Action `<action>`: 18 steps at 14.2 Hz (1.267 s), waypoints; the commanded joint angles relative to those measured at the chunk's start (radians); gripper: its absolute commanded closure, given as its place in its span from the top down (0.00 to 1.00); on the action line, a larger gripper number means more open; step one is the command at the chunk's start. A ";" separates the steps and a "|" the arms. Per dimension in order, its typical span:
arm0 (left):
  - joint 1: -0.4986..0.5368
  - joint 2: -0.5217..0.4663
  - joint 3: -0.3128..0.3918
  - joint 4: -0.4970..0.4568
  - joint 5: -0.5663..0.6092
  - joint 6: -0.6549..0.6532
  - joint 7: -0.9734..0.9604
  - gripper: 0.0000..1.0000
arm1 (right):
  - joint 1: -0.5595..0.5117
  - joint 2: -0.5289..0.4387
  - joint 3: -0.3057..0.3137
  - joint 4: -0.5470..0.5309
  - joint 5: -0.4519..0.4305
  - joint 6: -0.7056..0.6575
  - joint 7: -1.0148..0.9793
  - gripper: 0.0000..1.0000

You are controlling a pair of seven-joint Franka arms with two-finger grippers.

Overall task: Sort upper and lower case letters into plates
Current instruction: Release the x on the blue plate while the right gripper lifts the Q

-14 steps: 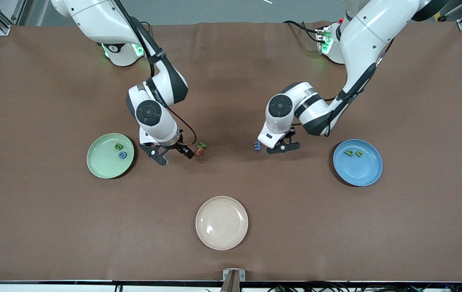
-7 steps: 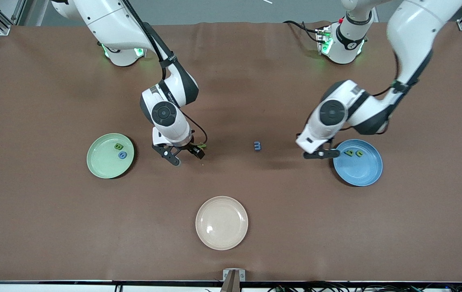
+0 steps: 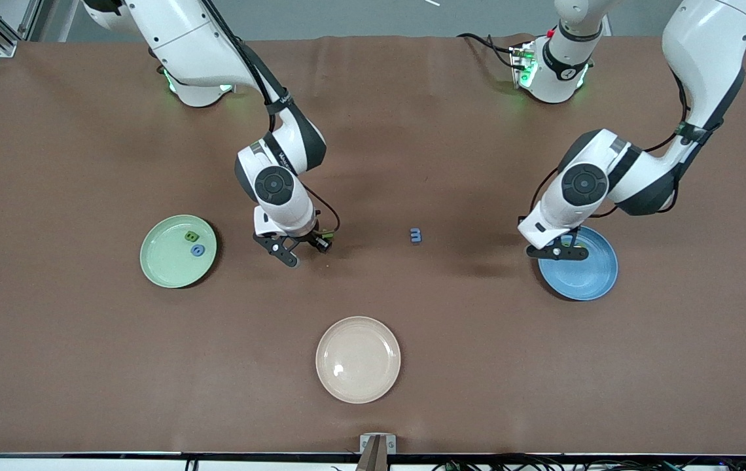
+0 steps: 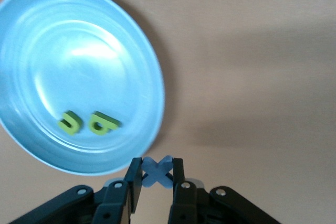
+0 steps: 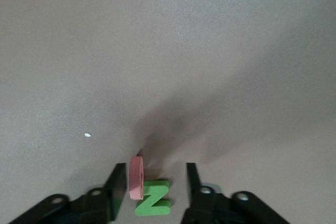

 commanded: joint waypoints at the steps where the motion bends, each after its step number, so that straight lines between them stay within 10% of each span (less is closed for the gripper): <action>1: 0.079 -0.013 -0.011 -0.006 0.023 0.032 0.095 0.13 | 0.014 0.013 -0.011 0.012 -0.007 0.007 0.034 0.22; 4: 0.158 0.045 -0.009 0.019 0.098 0.084 0.149 0.13 | 0.014 0.013 -0.011 0.011 -0.005 0.010 0.041 0.03; 8: 0.224 0.169 0.044 0.040 0.234 0.223 0.181 0.13 | 0.016 0.013 -0.011 0.012 -0.005 0.013 0.046 0.06; 12: 0.224 0.201 0.073 0.046 0.288 0.269 0.178 0.13 | 0.019 0.022 -0.011 0.011 -0.005 0.020 0.046 0.66; 14: 0.223 0.201 0.073 0.046 0.288 0.269 0.169 0.16 | 0.022 0.026 -0.011 0.008 -0.005 0.036 0.047 0.76; 17: 0.228 0.188 0.072 0.049 0.288 0.269 0.184 1.00 | 0.033 0.039 -0.012 0.005 -0.005 0.051 0.047 0.77; 18: 0.228 0.171 0.064 0.049 0.284 0.258 0.183 1.00 | 0.036 0.043 -0.012 0.005 -0.005 0.054 0.047 0.77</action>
